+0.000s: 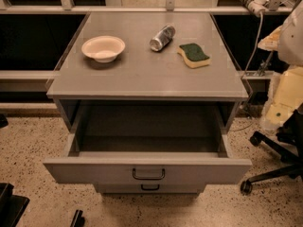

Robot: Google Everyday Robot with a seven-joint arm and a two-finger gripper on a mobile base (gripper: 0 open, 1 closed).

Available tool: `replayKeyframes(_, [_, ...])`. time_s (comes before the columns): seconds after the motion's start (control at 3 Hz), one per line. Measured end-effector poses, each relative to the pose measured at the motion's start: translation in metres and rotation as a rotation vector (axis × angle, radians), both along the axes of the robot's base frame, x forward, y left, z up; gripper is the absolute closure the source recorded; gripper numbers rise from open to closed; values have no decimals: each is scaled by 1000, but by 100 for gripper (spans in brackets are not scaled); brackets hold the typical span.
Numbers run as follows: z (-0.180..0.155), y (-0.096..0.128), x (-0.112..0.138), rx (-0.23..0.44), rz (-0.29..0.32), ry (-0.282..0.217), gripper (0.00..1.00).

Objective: Close top drawer

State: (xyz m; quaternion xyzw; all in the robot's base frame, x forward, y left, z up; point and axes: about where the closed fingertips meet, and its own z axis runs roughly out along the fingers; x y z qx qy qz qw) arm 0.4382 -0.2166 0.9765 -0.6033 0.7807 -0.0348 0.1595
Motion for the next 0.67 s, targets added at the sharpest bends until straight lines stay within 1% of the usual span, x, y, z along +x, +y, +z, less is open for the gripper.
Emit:
replayKeyframes(0.33, [-1,1,3,-1,-17,-3,0])
replayKeyframes(0.67, [-1,1,3,-1,-17,-3,0])
